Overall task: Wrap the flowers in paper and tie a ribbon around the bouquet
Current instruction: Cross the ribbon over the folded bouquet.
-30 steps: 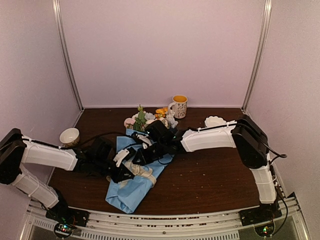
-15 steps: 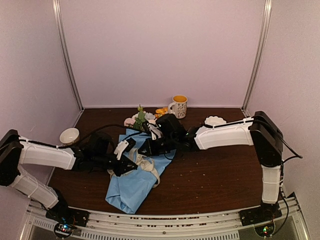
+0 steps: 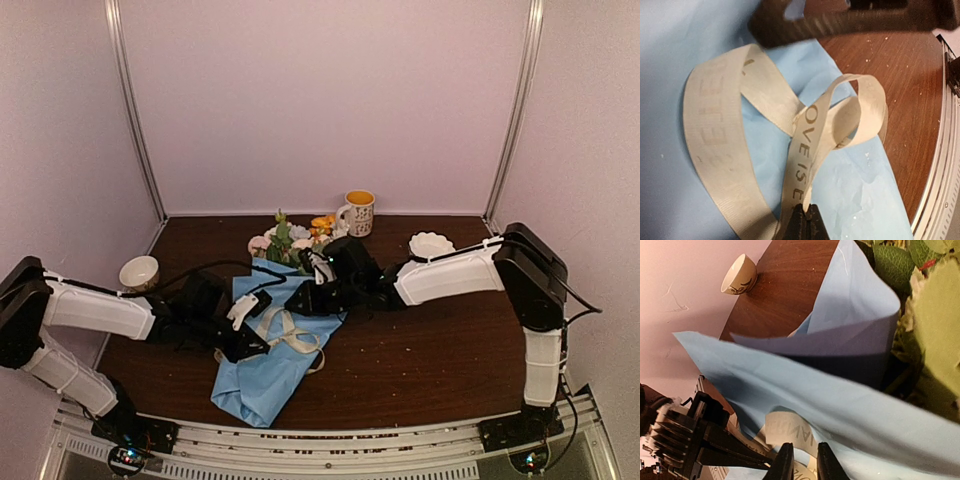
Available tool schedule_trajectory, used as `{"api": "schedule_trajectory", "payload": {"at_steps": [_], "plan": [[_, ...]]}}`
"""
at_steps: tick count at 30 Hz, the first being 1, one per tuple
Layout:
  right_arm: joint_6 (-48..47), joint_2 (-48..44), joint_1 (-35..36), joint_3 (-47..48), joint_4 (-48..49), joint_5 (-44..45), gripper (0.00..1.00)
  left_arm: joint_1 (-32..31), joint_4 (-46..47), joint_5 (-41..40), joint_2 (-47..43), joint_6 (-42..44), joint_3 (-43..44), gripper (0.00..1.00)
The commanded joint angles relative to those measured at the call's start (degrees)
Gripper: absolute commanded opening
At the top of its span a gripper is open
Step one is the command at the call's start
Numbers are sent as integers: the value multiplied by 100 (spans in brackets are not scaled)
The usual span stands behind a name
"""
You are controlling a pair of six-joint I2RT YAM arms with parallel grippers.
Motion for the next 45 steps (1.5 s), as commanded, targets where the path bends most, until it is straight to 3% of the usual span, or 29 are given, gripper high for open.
{"api": "schedule_trajectory", "payload": {"at_steps": [1, 8, 17, 31, 34, 38, 45], "plan": [[-307, -68, -74, 328, -151, -16, 21, -2, -142, -26, 150, 99, -23, 0], [-799, 294, -56, 901, -805, -115, 27, 3, -145, -34, 129, 115, -6, 0], [-902, -4, -26, 349, -419, -381, 33, 3, -132, -35, 150, 117, -4, 0], [-973, 597, 138, 877, -740, -169, 38, 3, -141, -25, 160, 126, 13, 0], [-1045, 606, 138, 924, -829, -129, 31, 3, -142, -29, 134, 117, 6, 0], [-983, 551, 132, 869, -767, -165, 1, 7, -141, -25, 150, 117, -4, 0], [-600, -337, -126, 180, 39, 97, 0, 3, -191, -64, 121, 125, 5, 0]]}}
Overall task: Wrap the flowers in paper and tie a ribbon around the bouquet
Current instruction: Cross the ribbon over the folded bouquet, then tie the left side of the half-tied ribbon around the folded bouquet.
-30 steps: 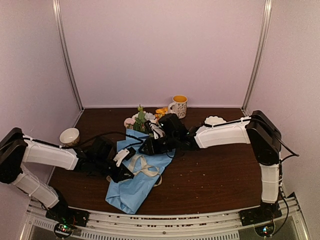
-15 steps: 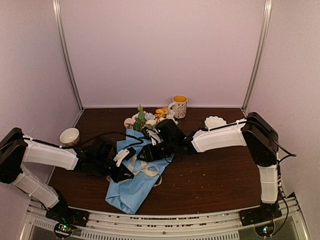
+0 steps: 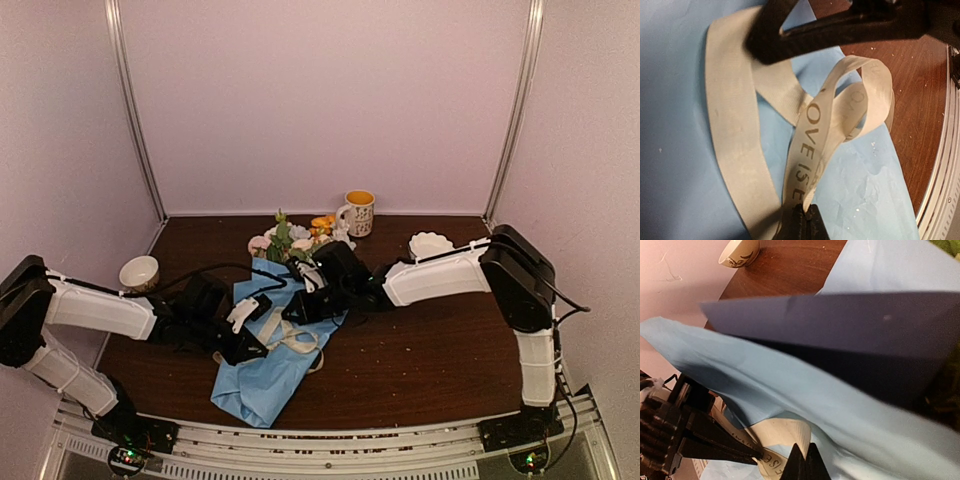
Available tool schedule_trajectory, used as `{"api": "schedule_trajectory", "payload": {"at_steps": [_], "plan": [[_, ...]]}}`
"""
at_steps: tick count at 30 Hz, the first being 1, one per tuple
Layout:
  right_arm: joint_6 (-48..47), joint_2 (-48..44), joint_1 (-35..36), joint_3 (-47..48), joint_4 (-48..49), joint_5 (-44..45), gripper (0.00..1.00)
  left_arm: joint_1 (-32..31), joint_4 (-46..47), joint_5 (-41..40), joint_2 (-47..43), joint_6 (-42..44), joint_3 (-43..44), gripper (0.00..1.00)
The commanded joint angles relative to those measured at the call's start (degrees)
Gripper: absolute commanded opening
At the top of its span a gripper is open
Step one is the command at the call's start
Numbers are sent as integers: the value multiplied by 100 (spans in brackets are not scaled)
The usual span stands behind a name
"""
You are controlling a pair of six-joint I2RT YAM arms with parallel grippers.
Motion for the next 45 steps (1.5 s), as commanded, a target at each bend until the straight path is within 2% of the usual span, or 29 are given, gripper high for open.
{"api": "schedule_trajectory", "payload": {"at_steps": [1, 10, 11, 18, 21, 24, 26, 29, 32, 36, 45], "plan": [[273, -877, -248, -381, 636, 344, 0, 3, 12, -77, -10, 100, 9, 0], [566, -2155, -617, -1476, 1248, 1262, 0, 9, -78, -190, -129, 0, 125, 0], [660, -2215, -626, -1656, 1421, 1298, 0, 11, -122, -209, -136, -13, 177, 5], [1099, -1937, -643, -1975, 1863, 1131, 0, 45, -577, -344, -626, -101, 610, 58], [1057, -1873, -640, -1915, 1857, 1172, 0, 76, -838, -371, -952, -147, 827, 70], [1006, -1739, -648, -1764, 1754, 1098, 0, 245, -1378, -668, -1128, -399, 1102, 71], [1057, -1695, -651, -1748, 1767, 1072, 0, 558, -1827, -910, -1191, -798, 1205, 67], [1143, -1625, -649, -1723, 1820, 984, 0, 1320, -1946, -827, -1411, -1339, 882, 56], [1202, -1518, -645, -1655, 1867, 841, 0, 1716, -1915, -951, -1511, -1543, 521, 56], [1218, -1528, -641, -1689, 1943, 848, 0, 1841, -1971, -954, -849, -1439, 484, 63], [1173, -1540, -615, -1638, 1885, 773, 0, 1843, -2048, -1557, -181, -1183, 287, 64]]}}
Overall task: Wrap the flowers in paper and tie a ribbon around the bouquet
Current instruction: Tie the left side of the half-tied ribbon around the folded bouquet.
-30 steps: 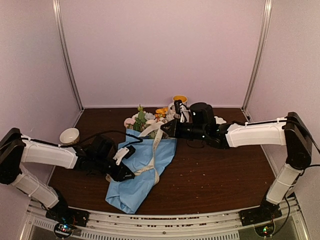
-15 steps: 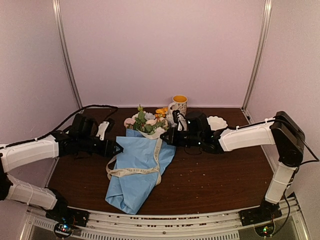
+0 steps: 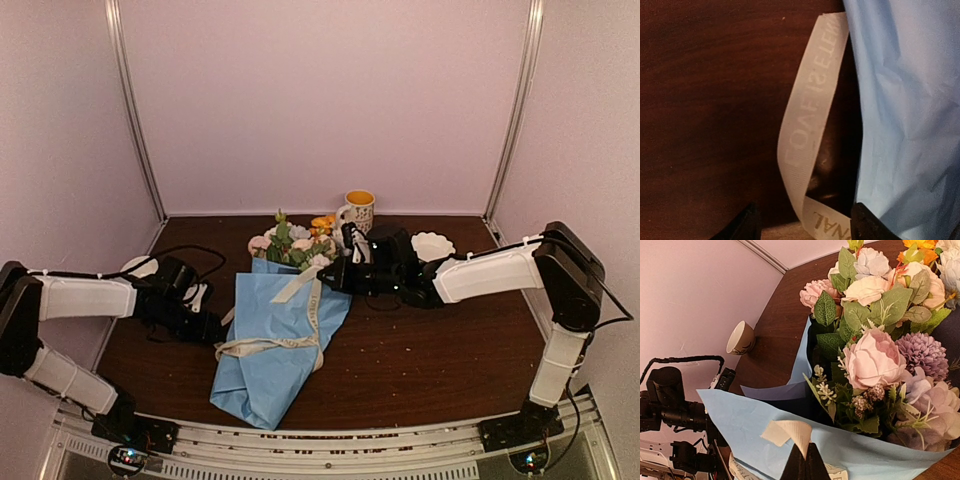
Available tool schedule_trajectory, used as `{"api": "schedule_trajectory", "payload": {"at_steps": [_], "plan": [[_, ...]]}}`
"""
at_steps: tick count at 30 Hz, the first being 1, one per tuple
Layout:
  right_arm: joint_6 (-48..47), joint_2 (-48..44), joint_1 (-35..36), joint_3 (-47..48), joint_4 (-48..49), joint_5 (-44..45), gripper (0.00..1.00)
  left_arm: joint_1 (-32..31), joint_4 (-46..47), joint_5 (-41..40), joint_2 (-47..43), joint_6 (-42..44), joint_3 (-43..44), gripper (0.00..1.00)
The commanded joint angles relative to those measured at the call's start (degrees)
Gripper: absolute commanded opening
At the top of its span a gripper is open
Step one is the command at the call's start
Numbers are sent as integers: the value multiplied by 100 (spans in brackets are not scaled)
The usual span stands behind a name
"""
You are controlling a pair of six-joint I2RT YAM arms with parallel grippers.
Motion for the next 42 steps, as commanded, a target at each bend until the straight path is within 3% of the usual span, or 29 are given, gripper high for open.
{"api": "schedule_trajectory", "payload": {"at_steps": [1, 5, 8, 11, 21, 28, 42], "plan": [[22, 2, 32, 170, 128, -86, 0, 28, 51, -423, 268, 136, -67, 64], [33, -24, 50, 195, 149, -105, 0, 34, 319, -322, 674, 182, -31, 52], [-23, -110, 50, 193, 91, -71, 0, 28, 478, -300, 790, 211, 20, 20], [-130, -224, 39, 202, -36, 13, 0, 29, 566, -362, 766, 204, 90, 0], [-359, -987, -350, -237, -249, 268, 0, 352, 917, -691, 227, -25, -110, 0], [-360, -1923, -1018, -1237, -221, 338, 0, 572, 1116, -1027, -654, -123, -364, 0], [-205, -4493, -3564, -3913, -572, 66, 0, 1662, 1244, -1382, -1261, -644, -646, 0]]}}
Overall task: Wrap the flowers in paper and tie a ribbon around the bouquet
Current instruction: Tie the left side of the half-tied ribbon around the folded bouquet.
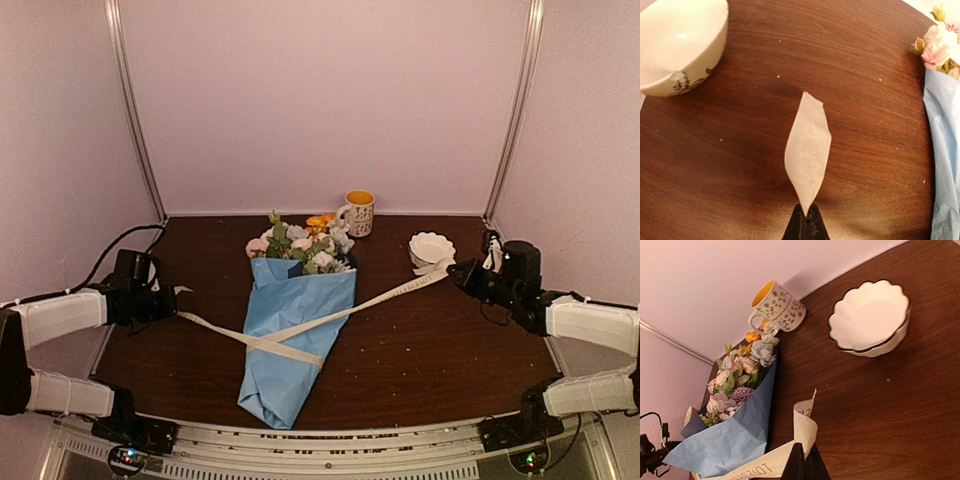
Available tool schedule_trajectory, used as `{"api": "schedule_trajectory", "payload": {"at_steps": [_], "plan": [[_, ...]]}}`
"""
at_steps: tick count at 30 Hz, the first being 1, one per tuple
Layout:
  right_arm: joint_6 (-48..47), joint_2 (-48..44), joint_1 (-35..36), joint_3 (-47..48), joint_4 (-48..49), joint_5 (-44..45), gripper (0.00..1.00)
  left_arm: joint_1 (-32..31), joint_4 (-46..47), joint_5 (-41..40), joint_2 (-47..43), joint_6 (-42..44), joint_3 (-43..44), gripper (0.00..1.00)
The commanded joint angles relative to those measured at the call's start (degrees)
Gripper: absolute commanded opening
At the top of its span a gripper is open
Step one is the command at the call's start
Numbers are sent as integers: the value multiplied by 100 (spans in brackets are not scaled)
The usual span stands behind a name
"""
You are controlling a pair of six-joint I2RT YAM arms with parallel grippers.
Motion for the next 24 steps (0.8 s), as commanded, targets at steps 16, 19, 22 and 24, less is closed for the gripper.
{"api": "schedule_trajectory", "payload": {"at_steps": [16, 19, 22, 24], "plan": [[-458, -1703, -4342, -1693, -745, -1419, 0, 378, 252, -492, -376, -345, -453, 0], [-522, -1457, -4875, -1738, -605, -1657, 0, 552, 272, -577, -504, -452, -554, 0], [-749, -1228, -5079, -1653, -744, -1593, 0, 616, 179, -853, -682, -554, -646, 0], [-854, -1095, -5175, -1652, -741, -1557, 0, 683, 123, -1039, -842, -616, -733, 0]]}}
